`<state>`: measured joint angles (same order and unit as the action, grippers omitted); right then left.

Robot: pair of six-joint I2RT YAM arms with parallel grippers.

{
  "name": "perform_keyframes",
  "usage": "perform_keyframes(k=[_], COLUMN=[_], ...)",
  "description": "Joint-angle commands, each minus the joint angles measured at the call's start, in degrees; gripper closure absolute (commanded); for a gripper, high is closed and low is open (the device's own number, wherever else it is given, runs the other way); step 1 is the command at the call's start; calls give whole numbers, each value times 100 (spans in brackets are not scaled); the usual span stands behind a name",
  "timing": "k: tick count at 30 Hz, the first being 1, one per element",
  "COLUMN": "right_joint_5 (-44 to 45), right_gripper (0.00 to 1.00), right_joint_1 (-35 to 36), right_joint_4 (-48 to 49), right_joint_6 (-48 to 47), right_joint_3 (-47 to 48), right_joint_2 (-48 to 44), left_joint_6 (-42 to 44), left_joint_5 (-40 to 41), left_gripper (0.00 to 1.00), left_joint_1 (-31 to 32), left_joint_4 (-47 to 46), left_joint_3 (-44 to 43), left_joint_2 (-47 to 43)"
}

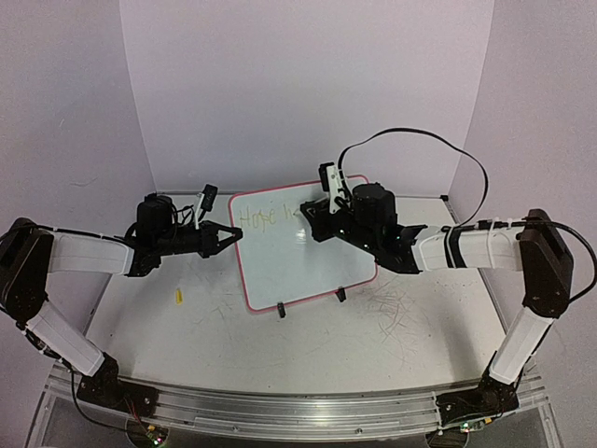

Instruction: Write a sentence on the whiteboard

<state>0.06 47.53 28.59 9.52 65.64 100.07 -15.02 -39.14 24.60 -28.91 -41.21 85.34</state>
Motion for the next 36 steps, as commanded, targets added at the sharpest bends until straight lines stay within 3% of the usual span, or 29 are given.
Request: perform_keyframes(k=[1, 13, 36], right_joint_5=[364, 840, 192], right_gripper=[100, 100, 100], right_joint_1=[-5, -20, 8], right_joint_4=[199, 212, 243], right_joint_6=[49, 20, 54], right_joint_3=[191, 71, 302], right_joint_2=[22, -128, 172], left_joint_6=[527, 548, 562], left_joint_5=[565, 574, 574], left_gripper=[100, 100, 100], left_joint_1=[-33, -30, -33], left_joint_4=[140, 140, 158], left_joint_3=[-176, -166, -162], left_joint_2=[-25, -42, -76])
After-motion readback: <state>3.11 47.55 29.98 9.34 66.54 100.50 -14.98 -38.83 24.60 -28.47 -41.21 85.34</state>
